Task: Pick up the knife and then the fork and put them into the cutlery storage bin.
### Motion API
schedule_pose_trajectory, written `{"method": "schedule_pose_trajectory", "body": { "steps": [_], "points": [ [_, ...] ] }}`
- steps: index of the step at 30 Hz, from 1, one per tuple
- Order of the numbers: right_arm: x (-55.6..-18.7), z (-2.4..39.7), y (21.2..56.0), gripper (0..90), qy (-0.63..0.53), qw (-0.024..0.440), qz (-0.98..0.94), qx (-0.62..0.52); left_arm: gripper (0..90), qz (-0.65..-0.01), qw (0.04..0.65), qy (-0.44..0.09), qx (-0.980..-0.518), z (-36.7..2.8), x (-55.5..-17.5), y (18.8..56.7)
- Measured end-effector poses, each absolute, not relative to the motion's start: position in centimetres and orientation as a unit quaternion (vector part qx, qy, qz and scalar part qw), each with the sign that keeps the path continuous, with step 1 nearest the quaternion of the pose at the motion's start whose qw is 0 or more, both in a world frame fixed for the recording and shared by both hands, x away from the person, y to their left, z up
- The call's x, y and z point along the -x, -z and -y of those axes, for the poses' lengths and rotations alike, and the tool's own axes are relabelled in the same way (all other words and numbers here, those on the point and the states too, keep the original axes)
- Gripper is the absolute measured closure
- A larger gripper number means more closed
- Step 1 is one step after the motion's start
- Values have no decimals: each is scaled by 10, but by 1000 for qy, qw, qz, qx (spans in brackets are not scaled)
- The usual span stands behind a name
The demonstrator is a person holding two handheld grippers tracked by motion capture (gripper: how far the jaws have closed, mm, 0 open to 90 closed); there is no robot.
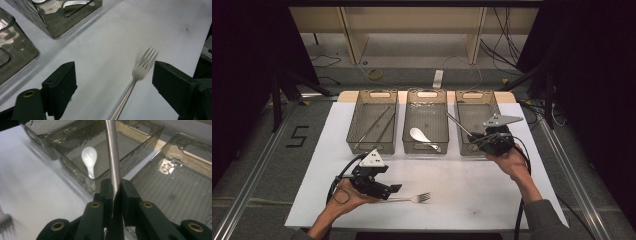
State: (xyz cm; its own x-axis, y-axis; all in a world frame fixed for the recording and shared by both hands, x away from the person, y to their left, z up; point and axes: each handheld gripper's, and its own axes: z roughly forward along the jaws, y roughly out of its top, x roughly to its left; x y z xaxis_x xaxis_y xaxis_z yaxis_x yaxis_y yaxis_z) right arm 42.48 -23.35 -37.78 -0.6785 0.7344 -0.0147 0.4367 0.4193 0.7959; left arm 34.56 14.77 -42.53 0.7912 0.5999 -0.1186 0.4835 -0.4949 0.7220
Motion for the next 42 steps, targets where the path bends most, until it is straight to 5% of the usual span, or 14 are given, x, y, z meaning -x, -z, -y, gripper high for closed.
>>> {"method": "schedule_pose_trajectory", "body": {
  "steps": [42],
  "points": [
    [-534, 242, 384, 815, -351, 199, -769, -496, 159, -313, 394, -85, -860, -155, -338, 427]
  ]
}}
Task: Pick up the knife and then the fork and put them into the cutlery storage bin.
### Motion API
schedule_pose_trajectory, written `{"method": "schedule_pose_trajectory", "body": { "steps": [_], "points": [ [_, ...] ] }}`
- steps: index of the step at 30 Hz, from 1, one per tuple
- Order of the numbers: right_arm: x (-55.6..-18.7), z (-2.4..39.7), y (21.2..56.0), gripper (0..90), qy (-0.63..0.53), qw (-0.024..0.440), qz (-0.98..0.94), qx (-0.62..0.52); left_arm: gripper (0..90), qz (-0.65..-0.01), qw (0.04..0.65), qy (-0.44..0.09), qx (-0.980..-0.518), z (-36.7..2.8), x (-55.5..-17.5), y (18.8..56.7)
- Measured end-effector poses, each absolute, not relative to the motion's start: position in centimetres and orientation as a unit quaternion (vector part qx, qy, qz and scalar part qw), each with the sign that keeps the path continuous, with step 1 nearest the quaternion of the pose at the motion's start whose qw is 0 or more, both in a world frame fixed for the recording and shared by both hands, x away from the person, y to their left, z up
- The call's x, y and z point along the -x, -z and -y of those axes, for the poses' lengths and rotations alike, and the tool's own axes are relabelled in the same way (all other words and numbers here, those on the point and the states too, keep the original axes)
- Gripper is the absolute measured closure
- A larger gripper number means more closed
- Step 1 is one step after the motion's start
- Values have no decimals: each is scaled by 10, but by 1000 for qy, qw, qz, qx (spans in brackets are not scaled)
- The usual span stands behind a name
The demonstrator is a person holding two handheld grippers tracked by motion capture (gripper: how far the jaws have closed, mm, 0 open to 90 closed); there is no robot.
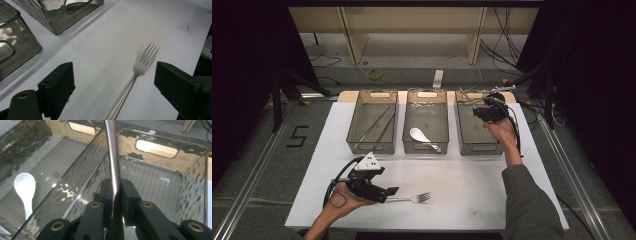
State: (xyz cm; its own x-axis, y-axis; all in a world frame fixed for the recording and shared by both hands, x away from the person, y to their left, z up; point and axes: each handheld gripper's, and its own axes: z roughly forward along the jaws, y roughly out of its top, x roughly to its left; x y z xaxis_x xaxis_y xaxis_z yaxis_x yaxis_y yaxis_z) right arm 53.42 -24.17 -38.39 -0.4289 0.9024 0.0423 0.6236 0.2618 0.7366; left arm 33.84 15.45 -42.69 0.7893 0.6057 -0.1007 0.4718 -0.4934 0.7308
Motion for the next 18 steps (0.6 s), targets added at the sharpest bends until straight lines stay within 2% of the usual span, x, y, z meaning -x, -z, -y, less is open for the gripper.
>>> {"method": "schedule_pose_trajectory", "body": {
  "steps": [14, 15, 18],
  "points": [
    [-551, 236, 398, 805, -325, 195, -765, -521, 160, -309, 389, -86, -864, -153, -338, 427],
    [-552, 235, 400, 797, -320, 192, -766, -523, 160, -308, 389, -86, -864, -153, -338, 427],
    [-551, 233, 398, 675, -337, 190, -759, -524, 160, -310, 390, -86, -863, -153, -338, 427]
  ]
}}
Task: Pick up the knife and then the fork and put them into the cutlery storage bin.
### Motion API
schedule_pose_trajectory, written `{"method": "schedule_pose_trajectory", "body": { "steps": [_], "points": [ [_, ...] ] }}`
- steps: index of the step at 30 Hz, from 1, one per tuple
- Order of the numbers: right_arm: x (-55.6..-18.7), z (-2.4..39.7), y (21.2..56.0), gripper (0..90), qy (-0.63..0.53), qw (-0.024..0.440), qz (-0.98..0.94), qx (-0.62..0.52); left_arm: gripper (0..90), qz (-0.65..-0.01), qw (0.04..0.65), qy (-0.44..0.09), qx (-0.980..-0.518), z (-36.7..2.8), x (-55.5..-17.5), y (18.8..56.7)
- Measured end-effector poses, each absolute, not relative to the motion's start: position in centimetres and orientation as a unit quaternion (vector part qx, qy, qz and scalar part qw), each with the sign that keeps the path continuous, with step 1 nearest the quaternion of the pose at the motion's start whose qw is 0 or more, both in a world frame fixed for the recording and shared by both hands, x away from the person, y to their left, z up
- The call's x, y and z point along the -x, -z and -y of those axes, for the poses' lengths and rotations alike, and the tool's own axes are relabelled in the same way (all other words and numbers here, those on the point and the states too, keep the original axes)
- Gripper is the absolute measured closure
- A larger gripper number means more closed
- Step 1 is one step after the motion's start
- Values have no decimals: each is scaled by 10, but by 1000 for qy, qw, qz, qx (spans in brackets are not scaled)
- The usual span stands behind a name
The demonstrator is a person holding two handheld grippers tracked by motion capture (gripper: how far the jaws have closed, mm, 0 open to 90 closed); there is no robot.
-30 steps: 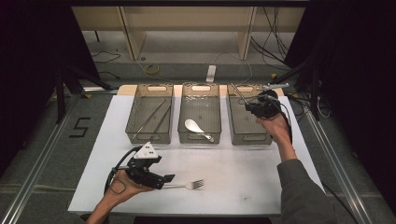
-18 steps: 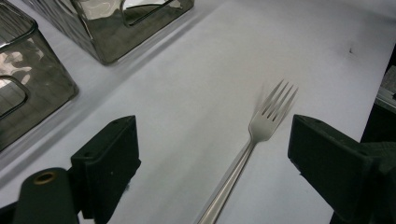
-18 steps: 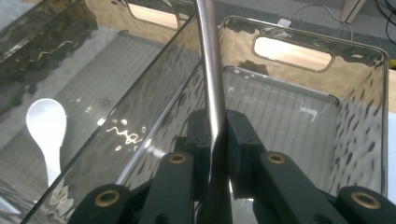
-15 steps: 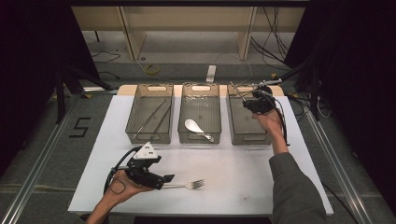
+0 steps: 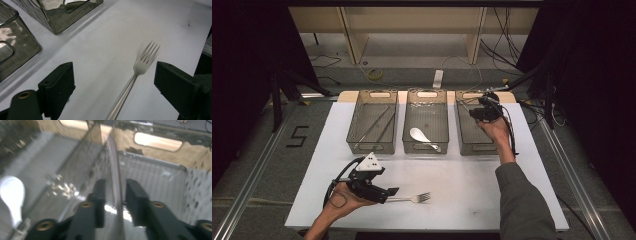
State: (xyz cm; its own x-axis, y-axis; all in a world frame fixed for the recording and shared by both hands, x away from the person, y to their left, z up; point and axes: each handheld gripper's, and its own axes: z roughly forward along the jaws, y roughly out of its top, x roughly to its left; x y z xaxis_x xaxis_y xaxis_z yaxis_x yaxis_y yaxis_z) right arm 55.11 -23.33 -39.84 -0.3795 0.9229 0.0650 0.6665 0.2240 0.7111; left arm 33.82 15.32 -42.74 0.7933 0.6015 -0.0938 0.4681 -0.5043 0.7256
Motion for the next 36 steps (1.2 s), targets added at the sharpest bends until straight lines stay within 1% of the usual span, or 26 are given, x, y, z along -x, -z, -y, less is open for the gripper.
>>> {"method": "schedule_pose_trajectory", "body": {
  "steps": [1, 7, 13, 19, 22, 30, 36],
  "points": [
    [-550, 233, 396, 645, -341, 190, -757, -523, 160, -310, 389, -86, -864, -153, -338, 428],
    [-542, 233, 383, 547, -359, 185, -765, -502, 159, -308, 386, -86, -865, -153, -338, 428],
    [-529, 236, 373, 496, -368, 182, -775, -480, 160, -308, 384, -86, -866, -153, -338, 428],
    [-514, 238, 361, 413, -384, 181, -778, -463, 159, -311, 382, -85, -866, -153, -339, 428],
    [-502, 235, 357, 375, -393, 172, -784, -448, 159, -311, 380, -85, -867, -153, -339, 429],
    [-452, 224, 352, 327, -421, 164, -801, -393, 160, -309, 369, -78, -873, -152, -341, 431],
    [-416, 223, 358, 305, -440, 154, -806, -365, 160, -310, 350, -77, -881, -151, -343, 433]
  ]
}}
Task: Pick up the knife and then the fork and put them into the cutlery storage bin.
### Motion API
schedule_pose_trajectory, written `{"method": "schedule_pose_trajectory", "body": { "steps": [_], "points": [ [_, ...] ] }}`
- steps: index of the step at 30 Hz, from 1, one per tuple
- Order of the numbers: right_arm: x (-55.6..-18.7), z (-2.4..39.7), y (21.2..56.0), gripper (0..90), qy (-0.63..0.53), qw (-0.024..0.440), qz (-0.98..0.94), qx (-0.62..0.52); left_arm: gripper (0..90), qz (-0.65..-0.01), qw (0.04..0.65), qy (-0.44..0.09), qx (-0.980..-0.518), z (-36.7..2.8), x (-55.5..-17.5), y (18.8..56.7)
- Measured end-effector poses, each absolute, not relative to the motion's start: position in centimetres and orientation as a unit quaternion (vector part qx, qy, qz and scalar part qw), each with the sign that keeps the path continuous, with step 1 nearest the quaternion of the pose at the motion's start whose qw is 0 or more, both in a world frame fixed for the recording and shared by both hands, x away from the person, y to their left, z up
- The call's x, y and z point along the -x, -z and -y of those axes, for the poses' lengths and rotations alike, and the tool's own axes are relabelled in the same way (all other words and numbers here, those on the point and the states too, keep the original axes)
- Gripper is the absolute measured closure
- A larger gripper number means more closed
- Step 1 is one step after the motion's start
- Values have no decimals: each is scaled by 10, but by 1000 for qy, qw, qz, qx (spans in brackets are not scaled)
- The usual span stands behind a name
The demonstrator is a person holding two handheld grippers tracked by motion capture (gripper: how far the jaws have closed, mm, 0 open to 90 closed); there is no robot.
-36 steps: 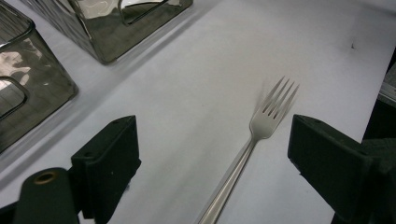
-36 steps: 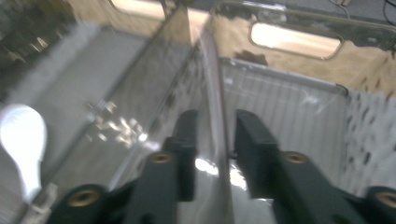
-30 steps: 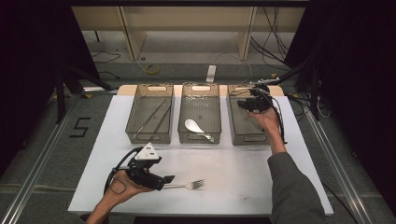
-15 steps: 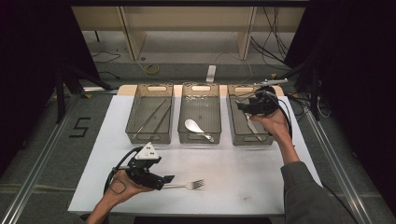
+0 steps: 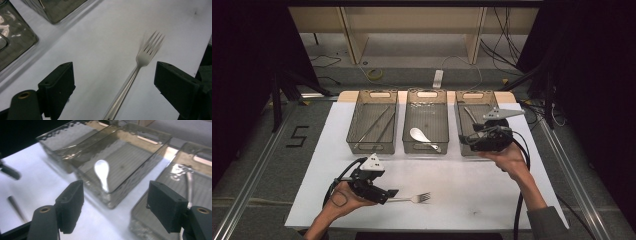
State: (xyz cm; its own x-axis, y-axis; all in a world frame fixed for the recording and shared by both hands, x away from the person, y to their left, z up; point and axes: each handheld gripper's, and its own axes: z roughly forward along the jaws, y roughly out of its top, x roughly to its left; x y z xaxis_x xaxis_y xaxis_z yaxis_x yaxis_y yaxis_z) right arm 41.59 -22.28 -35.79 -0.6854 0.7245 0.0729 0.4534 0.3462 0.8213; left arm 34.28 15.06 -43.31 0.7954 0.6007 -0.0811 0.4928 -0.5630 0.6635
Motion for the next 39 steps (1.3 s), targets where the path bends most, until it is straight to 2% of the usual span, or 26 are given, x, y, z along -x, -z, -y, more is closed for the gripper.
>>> {"method": "schedule_pose_trajectory", "body": {
  "steps": [21, 31, 39],
  "points": [
    [-359, 228, 403, 273, -471, 133, -798, -352, 211, -292, 261, -65, -918, -142, -346, 442],
    [-345, 221, 412, 259, -469, 121, -806, -339, 411, -267, 216, -45, -938, -133, -344, 449],
    [-340, 223, 416, 259, -464, 116, -810, -338, 526, -250, 180, -35, -951, -122, -347, 456]
  ]
}}
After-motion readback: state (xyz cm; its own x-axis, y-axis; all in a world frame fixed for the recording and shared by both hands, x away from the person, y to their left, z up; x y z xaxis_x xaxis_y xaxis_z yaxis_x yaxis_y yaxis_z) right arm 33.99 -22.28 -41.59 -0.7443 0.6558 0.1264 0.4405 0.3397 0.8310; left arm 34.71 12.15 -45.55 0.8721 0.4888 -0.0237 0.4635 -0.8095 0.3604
